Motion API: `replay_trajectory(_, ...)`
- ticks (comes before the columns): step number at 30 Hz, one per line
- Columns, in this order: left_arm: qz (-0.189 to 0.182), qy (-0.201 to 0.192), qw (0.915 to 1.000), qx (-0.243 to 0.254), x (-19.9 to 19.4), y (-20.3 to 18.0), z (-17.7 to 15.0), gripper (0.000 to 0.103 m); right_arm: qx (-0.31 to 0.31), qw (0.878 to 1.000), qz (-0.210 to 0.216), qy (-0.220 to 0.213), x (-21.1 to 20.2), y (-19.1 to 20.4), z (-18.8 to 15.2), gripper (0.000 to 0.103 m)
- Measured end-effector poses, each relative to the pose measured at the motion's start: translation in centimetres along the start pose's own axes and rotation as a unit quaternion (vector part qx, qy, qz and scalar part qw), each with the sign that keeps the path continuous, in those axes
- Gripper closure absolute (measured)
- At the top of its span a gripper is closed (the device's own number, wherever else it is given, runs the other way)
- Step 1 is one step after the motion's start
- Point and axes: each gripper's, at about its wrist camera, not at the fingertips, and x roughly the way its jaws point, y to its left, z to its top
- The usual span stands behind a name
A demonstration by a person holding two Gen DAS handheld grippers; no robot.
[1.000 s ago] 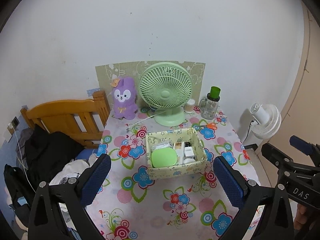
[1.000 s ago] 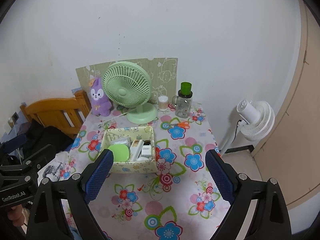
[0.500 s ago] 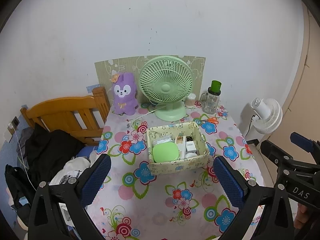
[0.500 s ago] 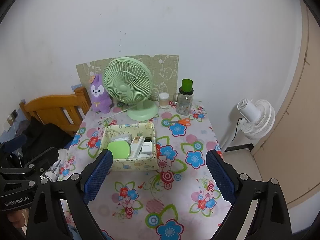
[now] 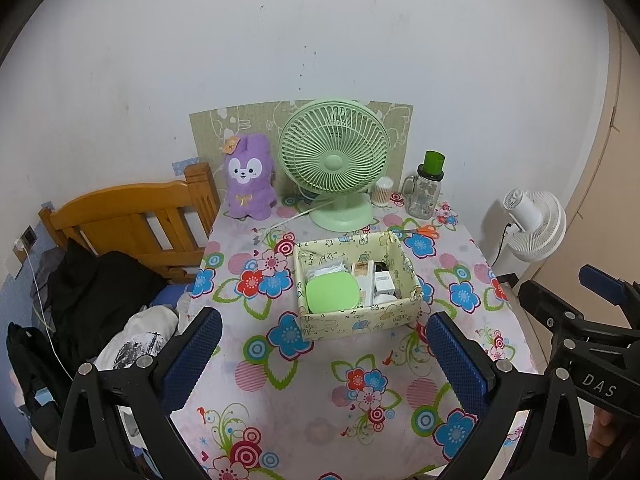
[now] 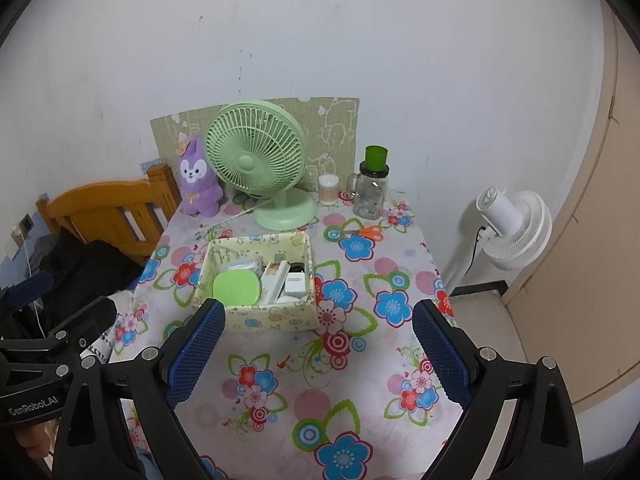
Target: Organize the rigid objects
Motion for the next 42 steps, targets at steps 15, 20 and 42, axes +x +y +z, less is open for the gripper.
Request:
replay_trajectory(15,0.001,0.003,1.0000,0.001,0.2,0.4,-0.5,0.000,0.007,1.000,0.001,0.000,0.4,-0.2,-0.7,0.007)
replay_trajectory(20,-0.004,0.000,1.0000,0.009,-0.1,0.1,-0.7,0.000,0.008,1.000,0.001,-0.005,0.2,-0.2,-0.9,0.007)
replay_trajectory(42,-0.005,-0.004,0.9991,0.041,-0.6,-0.5,-0.4,0.000,0.016,1.000,-0.005,-0.008,-0.6,-0.3,-0.8,0.007)
